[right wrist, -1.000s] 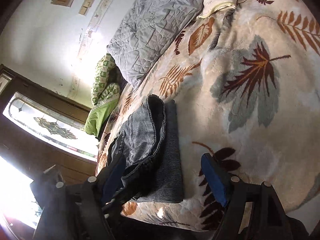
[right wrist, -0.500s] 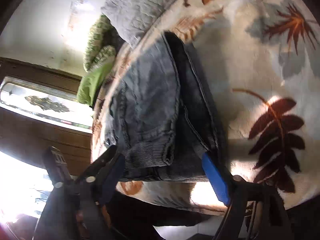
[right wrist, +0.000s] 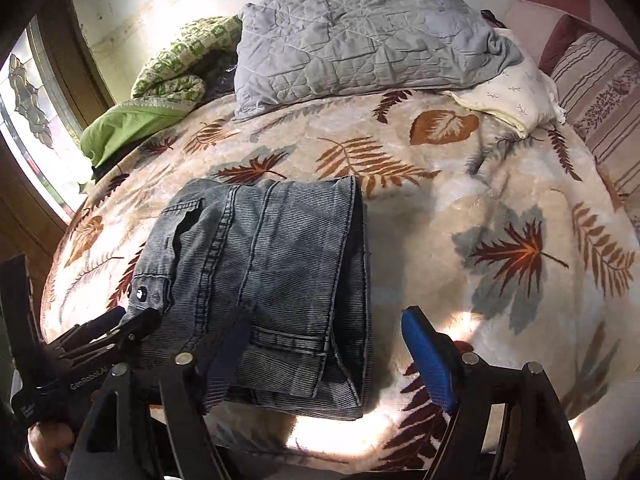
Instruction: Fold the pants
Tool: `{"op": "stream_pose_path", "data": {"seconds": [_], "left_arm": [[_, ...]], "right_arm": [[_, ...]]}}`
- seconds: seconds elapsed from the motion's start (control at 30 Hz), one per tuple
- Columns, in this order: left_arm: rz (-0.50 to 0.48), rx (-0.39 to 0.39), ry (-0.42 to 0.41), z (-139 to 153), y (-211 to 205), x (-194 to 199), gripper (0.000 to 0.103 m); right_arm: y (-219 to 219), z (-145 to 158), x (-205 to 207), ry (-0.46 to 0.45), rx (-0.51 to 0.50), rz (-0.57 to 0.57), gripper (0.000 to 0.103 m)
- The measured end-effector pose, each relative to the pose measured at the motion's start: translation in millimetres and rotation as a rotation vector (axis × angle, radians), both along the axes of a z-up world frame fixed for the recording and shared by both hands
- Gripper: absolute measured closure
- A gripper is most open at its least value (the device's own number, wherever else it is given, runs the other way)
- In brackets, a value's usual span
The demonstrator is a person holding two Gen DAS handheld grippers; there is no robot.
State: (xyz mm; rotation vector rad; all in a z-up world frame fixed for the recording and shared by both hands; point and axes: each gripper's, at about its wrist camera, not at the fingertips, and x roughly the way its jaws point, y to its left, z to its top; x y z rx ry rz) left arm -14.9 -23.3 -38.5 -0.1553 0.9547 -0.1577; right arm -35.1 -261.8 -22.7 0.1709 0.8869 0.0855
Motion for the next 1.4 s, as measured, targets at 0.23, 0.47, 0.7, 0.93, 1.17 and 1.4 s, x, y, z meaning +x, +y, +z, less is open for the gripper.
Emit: {"op": "stream_pose_path", "data": {"seconds": [0.23, 0.47, 0.7, 0.93, 1.17, 1.4], "left_arm": [[0.007, -0.006, 0.001, -2, 2, 0, 0.019], [0.009, -0.006, 0.002, -3, 1, 0, 0.019], [0.082, -0.039, -0.095, 26, 29, -8, 0.019], [0.079, -0.022, -0.012, -2, 28, 0, 0.019], [0.058, 0.012, -0.02, -3, 20, -1, 0.019], [0.054, 0.046, -0.026, -2, 18, -1, 0.018]], "right_arm": [[0, -3, 2, 0.0, -0.057, -0.022, 0.023], [-1, -6, 0, 0.003, -0.056, -0.029, 0.023], [-37, -12, -12, 0.02, 0.4, 0.027, 0.023], [-45, -54, -18, 0.129, 0.828, 0.085, 0.023], [-38, -78, -3, 0.201, 0.796, 0.007, 0.026], [-18, -66, 8, 0.195, 0.638, 0.07, 0.082]]}}
